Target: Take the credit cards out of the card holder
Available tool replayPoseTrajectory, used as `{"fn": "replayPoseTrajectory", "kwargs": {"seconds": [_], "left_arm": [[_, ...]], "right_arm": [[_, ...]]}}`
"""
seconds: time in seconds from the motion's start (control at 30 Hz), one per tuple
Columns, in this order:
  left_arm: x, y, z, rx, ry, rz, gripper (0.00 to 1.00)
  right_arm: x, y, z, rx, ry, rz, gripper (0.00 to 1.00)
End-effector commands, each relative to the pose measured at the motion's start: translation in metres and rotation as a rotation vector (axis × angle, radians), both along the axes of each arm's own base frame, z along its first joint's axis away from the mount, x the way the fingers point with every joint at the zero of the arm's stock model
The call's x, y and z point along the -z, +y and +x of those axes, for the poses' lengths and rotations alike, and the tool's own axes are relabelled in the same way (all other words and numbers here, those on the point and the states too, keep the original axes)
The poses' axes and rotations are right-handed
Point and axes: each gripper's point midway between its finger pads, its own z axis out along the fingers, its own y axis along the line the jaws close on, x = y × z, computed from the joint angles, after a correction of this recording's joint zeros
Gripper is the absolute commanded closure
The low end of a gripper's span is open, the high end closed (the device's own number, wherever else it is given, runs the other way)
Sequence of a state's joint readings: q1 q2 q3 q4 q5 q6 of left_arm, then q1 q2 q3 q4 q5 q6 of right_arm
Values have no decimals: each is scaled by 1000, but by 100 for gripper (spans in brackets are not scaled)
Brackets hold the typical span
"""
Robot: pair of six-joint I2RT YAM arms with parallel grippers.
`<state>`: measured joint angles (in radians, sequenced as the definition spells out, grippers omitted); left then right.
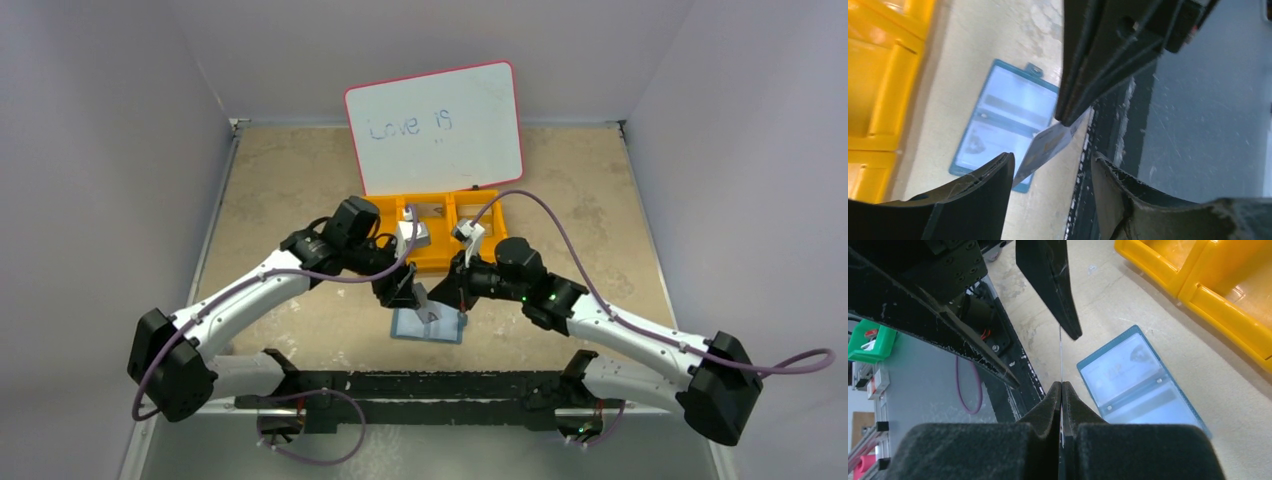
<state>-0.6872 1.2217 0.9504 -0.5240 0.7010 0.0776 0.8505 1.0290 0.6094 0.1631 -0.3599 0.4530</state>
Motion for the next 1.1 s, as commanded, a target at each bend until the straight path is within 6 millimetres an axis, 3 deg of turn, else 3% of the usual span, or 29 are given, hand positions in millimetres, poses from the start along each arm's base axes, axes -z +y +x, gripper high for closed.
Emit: {"fn": "replayPoseTrajectory", "kwargs": {"seconds": [0.0,0.07,0.27,0.5,0.63,0.7,0.87,1.0,1.07], "left_arm": [[-21,-5,-25,213,3,-75,47],[-23,-5,-30,249,10,-90,56],[-21,-8,-21,228,6,-76,99],[-10,-10,-14,199,33,-40,100],[-15,-10,-16,193,30,-54,100],[-20,-12,-15,172,30,-82,100],[-40,-26,6,-71,67,-196,100],[-65,-11,23,-297,-27,-301,100],[-72,-2,28,-378,-69,-346,100]], "right_arm": [[-35,7,1,-28,-73,92,100],[-35,7,0,-29,-72,102,100],[-34,6,-2,-32,-68,99,100],[-32,3,-2,-3,-49,112,98],[-37,-3,5,50,-67,106,69],[-40,-4,9,61,-91,98,60],[-49,-14,38,209,-148,44,56],[-66,-33,57,332,-275,69,50],[-89,-43,59,385,-312,106,50]]}}
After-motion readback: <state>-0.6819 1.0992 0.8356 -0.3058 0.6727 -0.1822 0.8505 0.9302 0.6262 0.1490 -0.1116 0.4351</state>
